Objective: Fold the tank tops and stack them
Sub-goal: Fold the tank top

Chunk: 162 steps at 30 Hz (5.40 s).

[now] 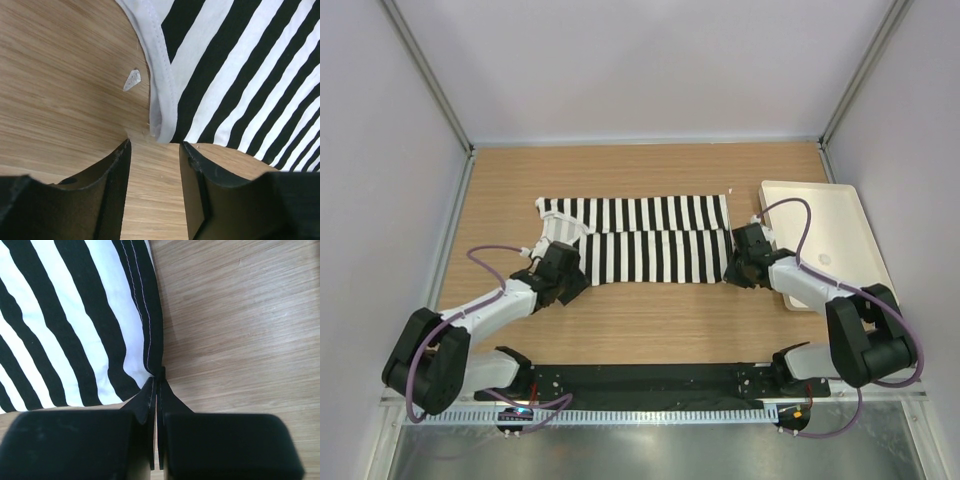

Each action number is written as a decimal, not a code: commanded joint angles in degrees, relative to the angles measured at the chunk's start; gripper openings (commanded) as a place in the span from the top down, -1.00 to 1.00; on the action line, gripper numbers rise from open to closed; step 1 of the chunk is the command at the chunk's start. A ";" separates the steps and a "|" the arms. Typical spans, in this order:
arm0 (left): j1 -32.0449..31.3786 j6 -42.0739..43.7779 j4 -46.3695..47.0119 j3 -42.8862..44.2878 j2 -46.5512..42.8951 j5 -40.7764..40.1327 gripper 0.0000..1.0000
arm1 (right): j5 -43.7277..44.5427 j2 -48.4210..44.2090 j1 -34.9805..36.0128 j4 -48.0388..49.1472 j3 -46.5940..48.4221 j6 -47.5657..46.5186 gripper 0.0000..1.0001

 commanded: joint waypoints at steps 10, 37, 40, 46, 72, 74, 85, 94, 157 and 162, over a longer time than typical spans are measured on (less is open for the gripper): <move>-0.99 -1.04 1.93 2.87 5.58 -4.21 0.21 | 0.27 -5.42 0.73 -1.34 -1.14 -0.97 0.98; -1.97 4.67 -10.82 15.60 1.81 -7.12 0.99 | 0.53 -2.71 0.73 -8.89 13.97 -7.82 0.98; -1.09 5.72 -10.82 17.71 2.86 -6.77 0.99 | 0.18 -1.30 0.38 -9.33 16.96 -8.26 0.98; 1.72 8.53 -10.11 22.72 5.76 -6.06 0.99 | 0.53 2.39 -1.29 -10.30 22.23 -9.75 0.98; 8.32 16.89 -9.93 40.56 26.15 -1.67 0.99 | 0.97 19.62 -6.74 -9.51 37.52 -11.08 0.97; 8.32 17.50 -10.46 41.71 27.90 -1.67 0.99 | 1.23 20.50 -6.74 -9.60 38.23 -10.90 0.97; 8.41 19.35 -12.66 48.39 34.24 -2.37 1.00 | 2.64 26.56 -7.36 -10.74 43.68 -10.55 0.97; 9.11 20.40 -13.19 52.26 39.50 -2.29 0.89 | 5.18 30.96 -8.15 -9.60 46.93 -9.32 0.92; 16.23 27.35 -24.08 91.62 68.68 3.25 -0.13 | -0.52 -2.25 11.16 -0.55 2.47 -0.63 0.98; 14.57 26.12 -24.00 108.65 77.99 9.91 -0.15 | -3.77 -1.21 25.40 1.82 3.42 5.52 0.82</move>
